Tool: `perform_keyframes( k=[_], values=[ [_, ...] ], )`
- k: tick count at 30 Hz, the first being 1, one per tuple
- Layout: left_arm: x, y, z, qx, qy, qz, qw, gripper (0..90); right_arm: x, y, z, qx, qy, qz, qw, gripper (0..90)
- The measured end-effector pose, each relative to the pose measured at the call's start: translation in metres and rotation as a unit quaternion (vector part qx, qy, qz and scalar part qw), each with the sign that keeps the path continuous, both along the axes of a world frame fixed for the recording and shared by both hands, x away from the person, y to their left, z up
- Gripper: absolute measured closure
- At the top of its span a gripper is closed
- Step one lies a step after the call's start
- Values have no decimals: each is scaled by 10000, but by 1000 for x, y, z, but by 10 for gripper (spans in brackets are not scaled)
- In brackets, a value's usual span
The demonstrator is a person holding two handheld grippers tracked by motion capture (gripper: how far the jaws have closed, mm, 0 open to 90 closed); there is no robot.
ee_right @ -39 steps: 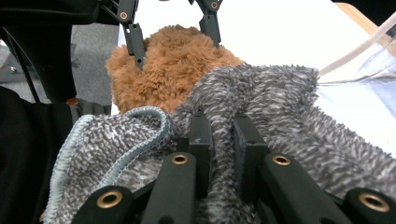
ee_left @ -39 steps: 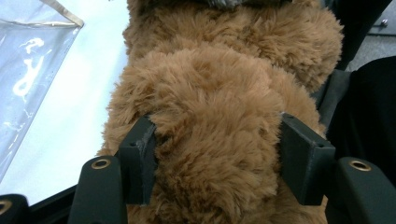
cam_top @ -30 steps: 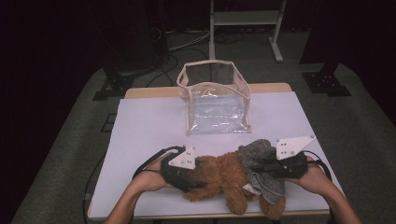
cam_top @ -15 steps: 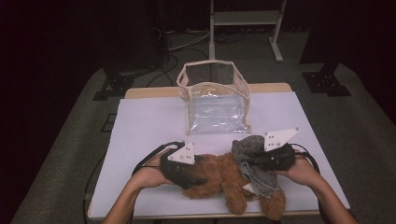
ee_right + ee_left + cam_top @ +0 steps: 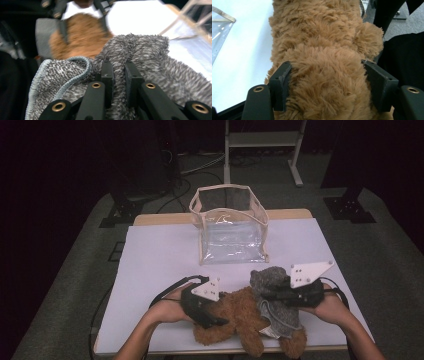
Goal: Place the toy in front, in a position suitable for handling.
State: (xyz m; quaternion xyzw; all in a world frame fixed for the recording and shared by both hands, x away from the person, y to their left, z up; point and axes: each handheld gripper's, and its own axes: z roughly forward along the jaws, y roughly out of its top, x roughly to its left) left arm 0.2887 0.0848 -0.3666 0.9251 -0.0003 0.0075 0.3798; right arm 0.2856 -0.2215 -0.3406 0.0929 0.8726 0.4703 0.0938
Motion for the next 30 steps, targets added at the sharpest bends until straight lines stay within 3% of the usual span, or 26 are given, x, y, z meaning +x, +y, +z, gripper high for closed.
perform_keyframes(
  k=[1, 3, 5, 7, 14, 21, 23, 26, 28, 30],
  values=[
    [0, 0, 0, -7, 2, 9, 10000, 303, 5, -2, 0, 44, 62, -43, 10000, 795],
    [4, -1, 3, 3, 12, 63, 10000, 291, 9, 0, -7, -96, 124, -86, 9998, 795],
    [7, -4, 5, -11, 46, 86, 10000, 268, 8, 4, -17, -180, 256, -69, 9995, 797],
    [10, -8, 6, -69, 145, 127, 9998, 247, 4, 5, -23, -110, 326, -37, 9994, 799],
    [10, -31, 0, 242, 154, 28, 9996, 232, -9, 7, -24, -152, 338, 139, 9992, 801],
    [13, -41, -8, 468, 277, 49, 9985, 199, -10, 8, -26, -133, 401, 186, 9989, 801],
    [12, -45, -12, 633, 335, 29, 9974, 186, -9, 9, -26, -151, 394, 215, 9989, 801],
    [11, -49, -15, 731, 303, 1, 9969, 171, -10, 11, -27, -187, 392, 264, 9987, 800],
    [11, -49, -15, 758, 282, 2, 9967, 177, -10, 11, -27, -180, 392, 248, 9988, 800],
    [10, -51, -16, 748, 252, 17, 9969, 255, -10, 10, -27, -159, 394, 235, 9988, 799]
  ],
)
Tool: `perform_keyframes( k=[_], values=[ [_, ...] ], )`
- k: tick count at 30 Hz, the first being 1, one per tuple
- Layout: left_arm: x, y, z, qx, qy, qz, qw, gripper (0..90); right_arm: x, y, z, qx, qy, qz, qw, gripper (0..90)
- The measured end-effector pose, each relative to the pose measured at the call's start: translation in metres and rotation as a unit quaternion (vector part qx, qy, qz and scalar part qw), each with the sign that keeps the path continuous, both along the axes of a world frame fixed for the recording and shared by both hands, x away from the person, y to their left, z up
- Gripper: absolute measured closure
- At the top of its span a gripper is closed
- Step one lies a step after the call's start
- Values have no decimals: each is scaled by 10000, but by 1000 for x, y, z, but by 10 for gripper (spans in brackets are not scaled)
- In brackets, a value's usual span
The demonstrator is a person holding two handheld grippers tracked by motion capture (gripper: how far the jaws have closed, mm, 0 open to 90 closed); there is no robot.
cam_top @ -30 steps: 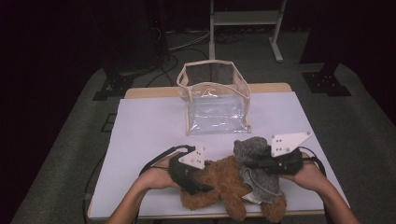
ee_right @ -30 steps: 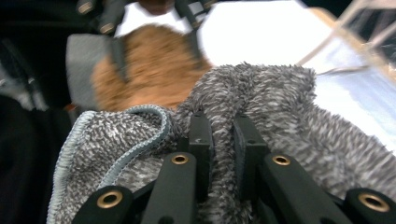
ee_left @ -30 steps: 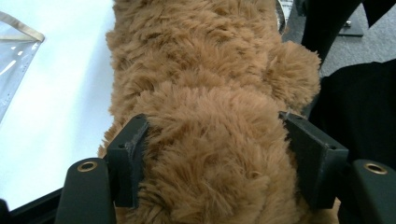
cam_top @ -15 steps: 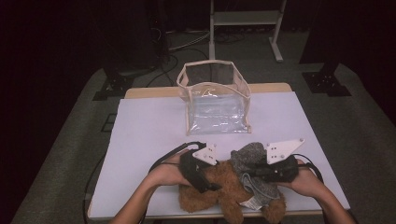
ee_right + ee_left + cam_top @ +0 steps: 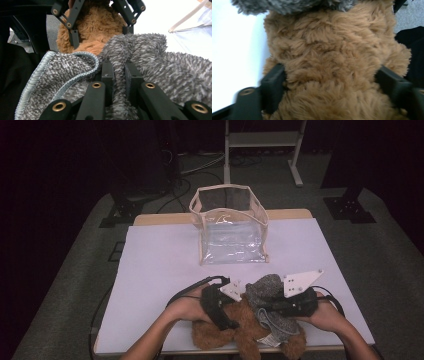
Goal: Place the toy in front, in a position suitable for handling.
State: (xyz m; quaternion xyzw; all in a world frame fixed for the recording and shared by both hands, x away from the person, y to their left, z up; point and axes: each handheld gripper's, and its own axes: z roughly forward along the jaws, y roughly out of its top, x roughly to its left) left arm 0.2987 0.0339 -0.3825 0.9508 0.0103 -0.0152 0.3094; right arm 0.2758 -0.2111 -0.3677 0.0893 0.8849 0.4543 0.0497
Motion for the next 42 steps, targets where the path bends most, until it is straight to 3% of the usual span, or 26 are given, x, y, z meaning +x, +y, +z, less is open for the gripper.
perform_keyframes(
  k=[1, 4, 9, 11, 16, 24, 31, 37, 42],
  values=[
    [0, 0, 0, -25, 42, 49, 10000, 299, 0, 0, 0, 3, -1, -11, 10000, 798],
    [1, 2, 4, -174, -138, 65, 9997, 422, 3, -3, 1, 94, -11, -63, 9999, 796],
    [6, 7, 18, -292, -615, 91, 9976, 520, 11, -9, 8, 218, -53, -225, 9995, 790],
    [11, 8, 20, -245, -787, 122, 9965, 530, 15, -9, 13, 226, -95, -251, 9994, 788],
    [19, 10, 23, -220, -932, 208, 9952, 532, 27, -4, 19, 159, -178, -259, 9994, 786],
    [33, 18, 24, -287, -1278, 514, 9901, 529, 51, 2, 30, 52, -203, -369, 9991, 780],
    [28, 24, 19, -474, -1042, 543, 9919, 465, 58, 5, 23, 16, -29, -301, 9995, 784],
    [23, 34, 21, -698, -732, 469, 9938, 380, 40, 1, 8, 66, 51, -159, 9998, 794],
    [15, 46, 29, -871, -685, 439, 9929, 338, 28, -5, 2, 94, 71, -152, 9998, 796]
  ],
)
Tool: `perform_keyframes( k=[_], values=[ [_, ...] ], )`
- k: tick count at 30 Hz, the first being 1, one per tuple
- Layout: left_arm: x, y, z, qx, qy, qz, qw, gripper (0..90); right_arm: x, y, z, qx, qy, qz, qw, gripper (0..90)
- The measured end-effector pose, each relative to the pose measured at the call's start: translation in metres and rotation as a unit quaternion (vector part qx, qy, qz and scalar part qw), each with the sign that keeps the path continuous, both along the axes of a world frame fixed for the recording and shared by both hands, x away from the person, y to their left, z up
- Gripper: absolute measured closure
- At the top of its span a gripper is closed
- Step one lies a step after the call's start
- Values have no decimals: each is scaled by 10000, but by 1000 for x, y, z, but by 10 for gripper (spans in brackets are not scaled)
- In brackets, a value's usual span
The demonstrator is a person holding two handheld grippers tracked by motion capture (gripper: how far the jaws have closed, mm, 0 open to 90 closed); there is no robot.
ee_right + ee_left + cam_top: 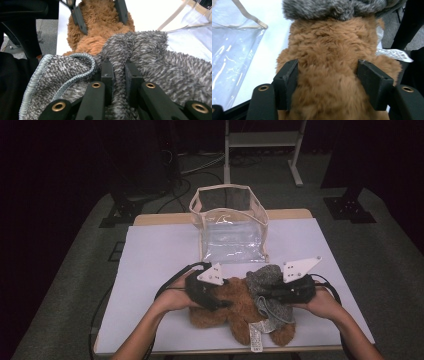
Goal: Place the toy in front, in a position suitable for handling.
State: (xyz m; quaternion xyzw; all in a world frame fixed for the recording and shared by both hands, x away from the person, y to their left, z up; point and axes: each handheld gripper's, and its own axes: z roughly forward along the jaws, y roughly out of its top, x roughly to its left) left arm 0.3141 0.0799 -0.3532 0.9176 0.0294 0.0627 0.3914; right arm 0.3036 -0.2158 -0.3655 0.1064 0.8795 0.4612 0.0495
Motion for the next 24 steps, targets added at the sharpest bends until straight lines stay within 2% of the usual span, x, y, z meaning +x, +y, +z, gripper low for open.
perform_keyframes(
  k=[6, 9, 10, 14, 17, 19, 21, 22, 24],
  values=[
    [-3, 27, 7, -237, 84, 21, 9997, 320, -4, -5, -3, 0, 17, 34, 10000, 797],
    [-4, 38, 1, -299, 168, 32, 9994, 301, -5, -9, -5, 14, 85, 22, 10000, 796],
    [-4, 40, -4, -365, 251, 41, 9990, 300, -4, -10, -6, 9, 74, 31, 10000, 797],
    [-7, 42, -14, -456, 312, 10, 9985, 334, -6, -11, -5, -20, 78, 37, 10000, 797],
    [-9, 37, -18, -362, 238, 12, 9991, 340, -8, -2, 8, -255, -236, 111, 9993, 796],
    [-10, 35, -19, -302, 209, -10, 9993, 339, -8, 7, 18, -329, -348, 192, 9987, 797],
    [-11, 35, -20, -291, 227, -14, 9993, 349, -7, 11, 22, -384, -386, 210, 9983, 797],
    [-11, 37, -20, -286, 222, -51, 9993, 351, -3, 27, 28, -499, -460, 345, 9971, 796],
    [-12, 37, -21, -264, 199, -46, 9994, 351, 0, 43, 28, -595, -480, 446, 9961, 794]
  ],
)
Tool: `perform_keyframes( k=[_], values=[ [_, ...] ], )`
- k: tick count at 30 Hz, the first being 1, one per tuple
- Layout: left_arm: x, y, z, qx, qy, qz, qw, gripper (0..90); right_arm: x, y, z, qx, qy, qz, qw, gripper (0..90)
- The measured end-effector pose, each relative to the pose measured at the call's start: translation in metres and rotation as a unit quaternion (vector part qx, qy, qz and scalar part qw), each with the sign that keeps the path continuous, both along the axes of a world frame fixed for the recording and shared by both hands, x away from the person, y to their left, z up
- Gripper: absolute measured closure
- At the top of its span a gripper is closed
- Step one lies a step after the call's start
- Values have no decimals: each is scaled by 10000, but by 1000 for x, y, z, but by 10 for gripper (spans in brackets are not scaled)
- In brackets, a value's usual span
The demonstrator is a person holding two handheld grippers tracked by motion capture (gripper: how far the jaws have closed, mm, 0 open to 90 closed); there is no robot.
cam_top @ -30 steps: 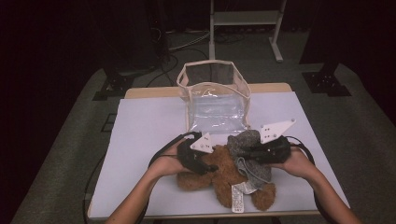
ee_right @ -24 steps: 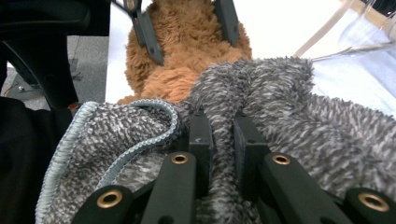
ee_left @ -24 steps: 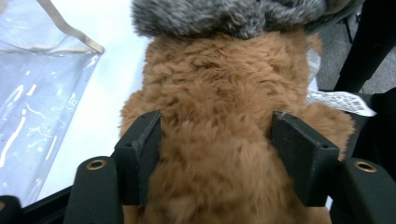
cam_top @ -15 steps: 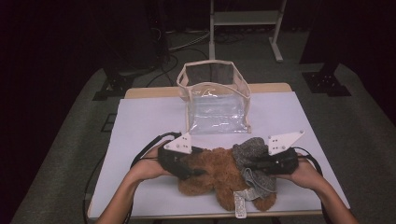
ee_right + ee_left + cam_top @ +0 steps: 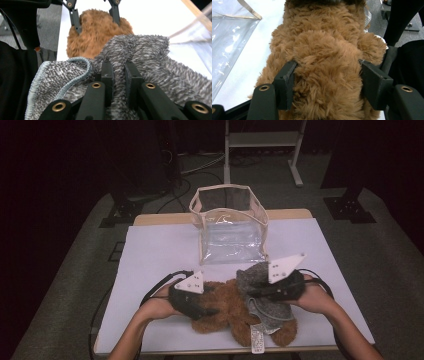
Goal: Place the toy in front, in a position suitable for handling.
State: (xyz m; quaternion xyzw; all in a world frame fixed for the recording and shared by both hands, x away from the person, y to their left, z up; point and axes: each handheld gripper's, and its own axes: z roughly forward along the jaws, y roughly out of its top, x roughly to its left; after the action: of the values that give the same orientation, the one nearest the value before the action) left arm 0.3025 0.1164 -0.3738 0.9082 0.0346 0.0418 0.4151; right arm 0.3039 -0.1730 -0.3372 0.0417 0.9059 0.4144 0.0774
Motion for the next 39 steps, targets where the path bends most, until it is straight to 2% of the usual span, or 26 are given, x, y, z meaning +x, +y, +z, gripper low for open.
perform_keyframes(
  k=[3, 5, 8, 12, 15, 20, 23, 25, 28, 29, 30, 33, 38, 39],
  values=[
    [-3, -1, 0, 69, -81, -19, 9999, 351, 5, 15, -4, -32, 63, 101, 9999, 791],
    [-3, -2, 0, 40, -100, -23, 9999, 351, 7, 14, -5, -50, 111, 99, 9999, 791],
    [-4, -7, -1, -26, -83, -74, 9999, 356, 6, 3, -8, -96, 162, 33, 9998, 792],
    [-5, -15, 2, 89, -128, -142, 9998, 357, 2, -18, -7, -53, 258, -85, 9996, 791],
    [-4, -19, 3, 177, -171, -195, 9995, 358, -1, -23, -3, -42, 240, -145, 9996, 791],
    [-3, -26, 3, 177, -159, -236, 9994, 365, 1, 1, 1, -167, 93, 24, 9998, 791],
    [-2, -33, 2, 229, -203, -279, 9991, 364, 5, 17, 0, -252, 81, 109, 9996, 791],
    [-1, -33, 3, 257, -210, -278, 9991, 364, 7, 19, -2, -354, 77, 117, 9993, 791],
    [0, -28, 3, 229, -190, -227, 9993, 365, 10, 4, -1, -246, 148, -14, 9996, 790],
    [0, -28, 3, 229, -190, -227, 9993, 364, 10, 4, -1, -246, 148, -14, 9996, 790],
    [-1, -25, 4, 206, -216, -175, 9994, 364, 13, -15, -1, -113, 228, -220, 9994, 791],
    [-1, -21, 9, 166, -299, -78, 9994, 348, 12, -37, -5, 50, 328, -426, 9985, 792],
    [-3, -12, 21, 161, -372, -13, 9992, 328, 6, -55, -12, 249, 418, -544, 9973, 794],
    [-3, -4, 25, 170, -391, 58, 9991, 326, 5, -58, -13, 293, 421, -553, 9972, 794]
  ],
)
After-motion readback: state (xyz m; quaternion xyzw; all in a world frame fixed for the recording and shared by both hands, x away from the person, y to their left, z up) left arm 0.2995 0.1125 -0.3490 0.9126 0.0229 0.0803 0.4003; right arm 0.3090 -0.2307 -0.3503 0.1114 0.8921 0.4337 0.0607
